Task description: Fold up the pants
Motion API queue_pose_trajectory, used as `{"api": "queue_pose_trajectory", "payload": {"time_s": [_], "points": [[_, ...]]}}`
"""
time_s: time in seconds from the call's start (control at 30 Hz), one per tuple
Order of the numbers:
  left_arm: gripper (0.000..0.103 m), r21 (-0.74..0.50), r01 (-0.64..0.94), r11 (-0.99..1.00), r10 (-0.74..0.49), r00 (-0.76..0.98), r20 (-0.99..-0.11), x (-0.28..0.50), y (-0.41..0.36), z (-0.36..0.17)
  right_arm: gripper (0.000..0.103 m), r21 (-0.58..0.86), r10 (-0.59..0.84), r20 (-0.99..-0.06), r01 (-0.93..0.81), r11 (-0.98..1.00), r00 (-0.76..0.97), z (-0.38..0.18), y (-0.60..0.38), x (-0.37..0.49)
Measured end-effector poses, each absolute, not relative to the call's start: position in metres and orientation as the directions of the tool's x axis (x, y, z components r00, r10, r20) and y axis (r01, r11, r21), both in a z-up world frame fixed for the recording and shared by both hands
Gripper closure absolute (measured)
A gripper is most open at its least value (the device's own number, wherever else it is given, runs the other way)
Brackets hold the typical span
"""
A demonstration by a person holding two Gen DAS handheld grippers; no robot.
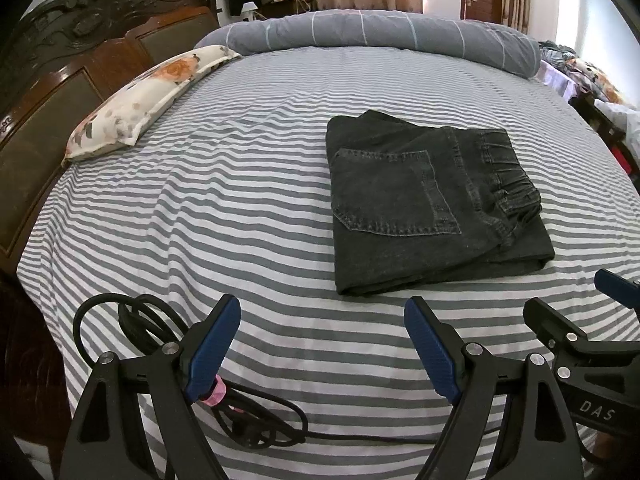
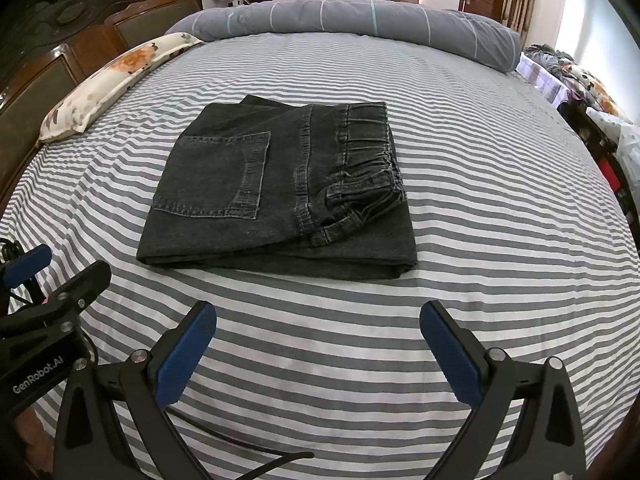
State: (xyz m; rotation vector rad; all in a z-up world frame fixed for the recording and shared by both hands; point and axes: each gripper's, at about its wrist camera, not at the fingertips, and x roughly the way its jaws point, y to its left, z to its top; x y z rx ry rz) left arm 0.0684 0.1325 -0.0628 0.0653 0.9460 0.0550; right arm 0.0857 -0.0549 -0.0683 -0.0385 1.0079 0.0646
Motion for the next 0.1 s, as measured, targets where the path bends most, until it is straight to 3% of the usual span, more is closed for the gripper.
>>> {"api": "queue_pose_trajectory", "payload": {"time_s": [0.1], "points": [[0.019, 0.089, -0.02, 0.996, 0.084, 0.578, -0.812, 0.0696, 0.1316, -0.0636, 0.002, 0.001, 0.039, -0.847, -0.071, 0.997, 0.53, -0.0687, -0.0563, 0.0862]]}}
